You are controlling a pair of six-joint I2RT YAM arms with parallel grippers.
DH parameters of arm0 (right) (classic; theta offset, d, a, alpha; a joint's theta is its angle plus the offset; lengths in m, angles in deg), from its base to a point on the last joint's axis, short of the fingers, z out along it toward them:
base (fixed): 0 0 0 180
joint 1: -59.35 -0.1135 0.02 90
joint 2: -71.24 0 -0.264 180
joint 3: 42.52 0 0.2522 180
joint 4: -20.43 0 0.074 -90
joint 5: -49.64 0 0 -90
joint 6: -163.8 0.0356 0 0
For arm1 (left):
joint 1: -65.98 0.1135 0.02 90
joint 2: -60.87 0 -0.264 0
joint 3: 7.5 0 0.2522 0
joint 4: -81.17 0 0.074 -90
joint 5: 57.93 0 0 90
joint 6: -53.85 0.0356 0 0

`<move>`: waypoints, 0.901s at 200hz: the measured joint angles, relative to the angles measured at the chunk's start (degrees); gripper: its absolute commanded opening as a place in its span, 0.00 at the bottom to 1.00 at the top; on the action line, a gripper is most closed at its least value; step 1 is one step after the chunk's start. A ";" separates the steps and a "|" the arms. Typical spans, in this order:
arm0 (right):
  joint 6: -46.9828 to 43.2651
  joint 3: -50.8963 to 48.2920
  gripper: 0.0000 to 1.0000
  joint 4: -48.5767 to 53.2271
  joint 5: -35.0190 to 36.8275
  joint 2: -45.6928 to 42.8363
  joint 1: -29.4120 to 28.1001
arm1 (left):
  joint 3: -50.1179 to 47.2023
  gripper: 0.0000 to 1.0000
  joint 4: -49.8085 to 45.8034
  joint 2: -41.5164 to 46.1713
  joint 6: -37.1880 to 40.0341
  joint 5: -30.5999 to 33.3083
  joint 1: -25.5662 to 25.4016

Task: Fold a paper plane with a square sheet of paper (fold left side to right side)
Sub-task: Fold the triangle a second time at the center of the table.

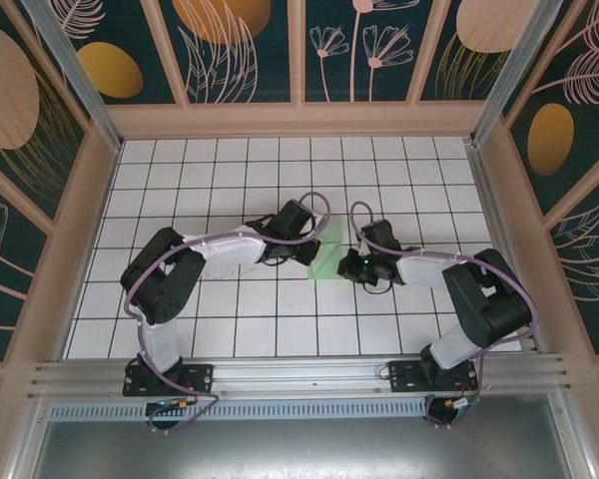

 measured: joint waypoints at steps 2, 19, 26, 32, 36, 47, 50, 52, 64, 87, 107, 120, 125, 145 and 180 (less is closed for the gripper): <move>0.00 0.02 0.07 0.02 0.00 0.00 0.00 | 0.04 0.00 -0.02 -0.09 0.00 0.22 0.00; -0.02 0.17 0.07 0.37 0.17 0.02 -0.13 | 0.63 0.00 -0.35 -1.14 0.28 1.16 0.00; -0.04 0.20 0.07 0.39 0.24 0.07 -0.20 | 0.90 0.00 -0.37 -1.62 0.46 1.57 0.00; -0.07 0.22 0.07 0.39 0.35 0.09 -0.22 | 1.07 0.00 -0.46 -1.92 0.48 1.84 0.00; -0.15 0.26 0.07 0.42 0.35 0.09 -0.22 | 1.16 0.00 -0.50 -2.05 0.48 1.90 0.00; -0.26 0.31 0.07 0.52 0.37 0.11 -0.24 | 1.51 0.00 -0.74 -2.45 0.55 2.25 0.00; -0.31 0.31 0.07 0.55 0.39 0.11 -0.26 | 1.60 0.00 -0.74 -2.51 0.63 2.32 0.00; -0.39 0.33 0.07 0.57 0.42 0.11 -0.26 | 1.64 0.00 -0.74 -2.60 0.66 2.40 0.00; -0.42 0.44 0.08 0.68 0.52 0.11 -0.31 | 1.88 0.00 -0.74 -2.80 0.70 2.62 0.00; -0.42 0.57 0.08 0.81 0.61 0.20 -0.42 | 2.29 0.00 -0.83 -3.13 0.94 3.39 0.00; -0.44 0.70 0.08 0.83 0.63 0.33 -0.50 | 2.69 0.00 -0.85 -3.69 1.11 3.82 0.00; -0.44 0.79 0.08 0.83 0.70 0.37 -0.59 | 2.73 0.00 -0.90 -4.11 1.14 3.93 0.00; -0.44 0.81 0.07 0.83 0.72 0.42 -0.59 | 2.75 0.00 -0.90 -4.28 1.14 3.93 0.00; -0.46 0.92 0.08 0.87 0.79 0.48 -0.66 | 2.80 0.00 -0.90 -4.90 1.18 3.93 0.00; -0.68 1.03 0.07 1.03 0.81 0.52 -0.70 | 2.80 0.00 -0.90 -5.46 1.36 3.91 0.00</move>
